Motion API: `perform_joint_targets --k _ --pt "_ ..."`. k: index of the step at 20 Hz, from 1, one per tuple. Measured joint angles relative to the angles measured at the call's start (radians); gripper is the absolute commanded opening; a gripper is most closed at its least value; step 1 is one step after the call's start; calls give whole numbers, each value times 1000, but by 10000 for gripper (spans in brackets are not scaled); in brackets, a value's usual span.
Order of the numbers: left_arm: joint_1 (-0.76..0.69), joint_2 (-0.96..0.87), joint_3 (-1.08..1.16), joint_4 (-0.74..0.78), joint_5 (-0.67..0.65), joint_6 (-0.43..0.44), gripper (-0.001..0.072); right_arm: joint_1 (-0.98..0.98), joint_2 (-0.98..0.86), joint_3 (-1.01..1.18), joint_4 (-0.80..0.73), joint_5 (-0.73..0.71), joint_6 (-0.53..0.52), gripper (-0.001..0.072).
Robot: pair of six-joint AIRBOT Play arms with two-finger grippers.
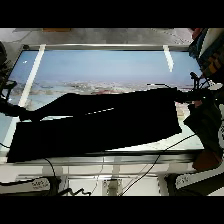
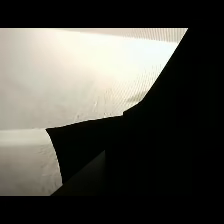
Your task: Fold the clothes and pants, and hang the long-sleeved shirts on hangers.
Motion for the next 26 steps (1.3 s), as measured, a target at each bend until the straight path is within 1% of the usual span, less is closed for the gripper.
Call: perform_joint_targets --k 4,9,11,12,15,18,20,23,24,26 --pt "0 -23 0 22 -41 -7 13 0 0 0 -21 6 0 26" --pt "-1 -66 0 143 -183 -33 12 0 0 0 -44 11 0 26" --pt "-6 -80 0 205 -194 -85 12 0 0 0 -59 14 10 26" --pt "-10 -85 1 236 -174 -121 12 0 0 0 -63 16 16 26" --pt "-39 -92 21 315 -52 -220 12 0 0 -1 -71 -7 47 25" --pt "-82 -95 55 358 126 -304 11 5 0 -2 -45 -111 100 25" --pt "-112 -96 83 374 277 -364 10 19 5 -3 -6 -203 124 25" --pt "-139 -97 130 386 451 -415 10 46 13 -3 30 -352 171 25" --pt "-143 -97 147 389 490 -425 11 50 16 -3 34 -385 186 25" --pt "-145 -99 166 389 517 -436 12 56 18 -3 18 -439 218 25"
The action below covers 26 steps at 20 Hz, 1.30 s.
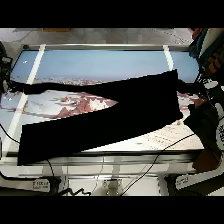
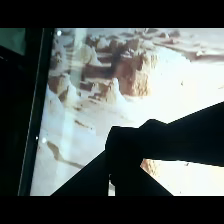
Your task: Fold the clothes and pants, and hang the long-sleeved shirts on hangers.
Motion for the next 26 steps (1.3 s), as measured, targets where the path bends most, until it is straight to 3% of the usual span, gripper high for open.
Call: perform_joint_targets --k 4,5,7,8,15,21,26 --pt "1 -58 15 -4 -121 -11 21 6 2 0 -101 -4 63 25" --pt "0 -79 17 -5 -172 -14 90 6 2 0 -120 2 71 25" --pt "-3 -120 19 -2 -294 -13 654 6 2 0 -159 7 81 26" --pt "-3 -134 19 -1 -344 -10 685 6 2 0 -171 11 85 26" --pt "-3 -152 93 -81 -483 -32 683 6 2 0 -204 31 93 26" --pt "82 -193 134 -491 -385 -107 720 6 2 0 -226 34 93 26" --pt "81 -260 139 -594 -308 -83 720 6 2 0 -230 34 93 26"
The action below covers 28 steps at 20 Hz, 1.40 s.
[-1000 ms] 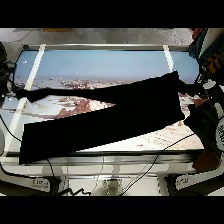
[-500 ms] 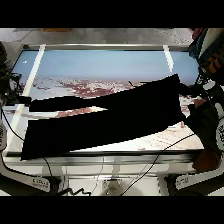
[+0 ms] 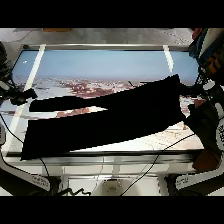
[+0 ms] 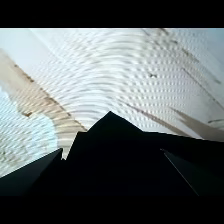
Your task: Fold the clothes and pants, and hang the long-sleeved shirts on hangers.
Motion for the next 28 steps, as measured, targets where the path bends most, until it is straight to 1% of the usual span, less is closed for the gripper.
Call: perform_joint_targets --k 2,4,6,8,9,10,13,16,17,18,20,21,22,25,28 --pt "-26 -26 0 35 39 10 720 0 0 0 -1 0 0 26" --pt "-55 -45 0 116 76 0 701 0 0 0 -1 -2 0 26" --pt "-78 -55 1 215 97 -31 627 0 0 0 -2 -5 0 26" --pt "-95 -61 1 287 109 -65 626 0 0 0 -2 -11 -1 26" --pt "-100 -63 1 309 110 -82 607 0 0 0 -2 -14 -1 26" --pt "-105 -64 1 328 112 -97 544 0 0 0 -2 -19 -1 26" --pt "-117 -69 1 361 101 -158 541 0 0 0 -2 -26 -2 26" --pt "-125 -79 1 377 56 -224 537 0 0 0 -2 -27 -2 26" --pt "-127 -83 1 380 43 -243 507 0 0 0 -2 -27 -2 26" --pt "-130 -87 2 383 32 -259 426 0 0 0 -2 -29 -3 26" --pt "-138 -93 2 396 10 -317 225 0 0 0 -2 -31 -11 26" --pt "-140 -95 1 410 0 -353 102 0 0 0 -2 -31 -15 26" --pt "-140 -96 1 428 -9 -384 14 0 0 0 -2 -32 -18 26" --pt "-143 -90 0 452 -24 -446 13 0 0 0 -2 -33 -23 26" --pt "-155 -60 -3 466 -37 -473 13 0 0 0 -2 -35 -26 26"
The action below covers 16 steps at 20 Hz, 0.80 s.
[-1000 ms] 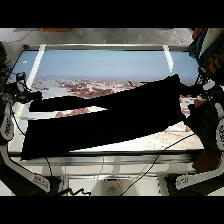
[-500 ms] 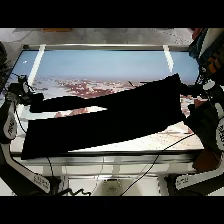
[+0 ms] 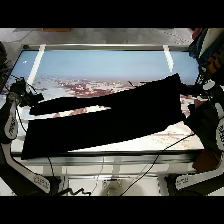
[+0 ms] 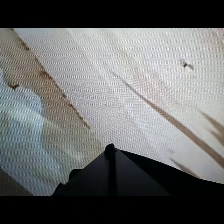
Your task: Fold the clothes and pants, and hang the long-sleeved shirts on hangers.
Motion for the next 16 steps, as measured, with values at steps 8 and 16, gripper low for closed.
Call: perform_joint_targets --k 8,16 --pt "-75 169 3 63 300 -17 11 0 0 0 4 -63 6 26" --pt "-105 278 -35 75 336 104 10 -13 19 0 -5 -140 74 26"
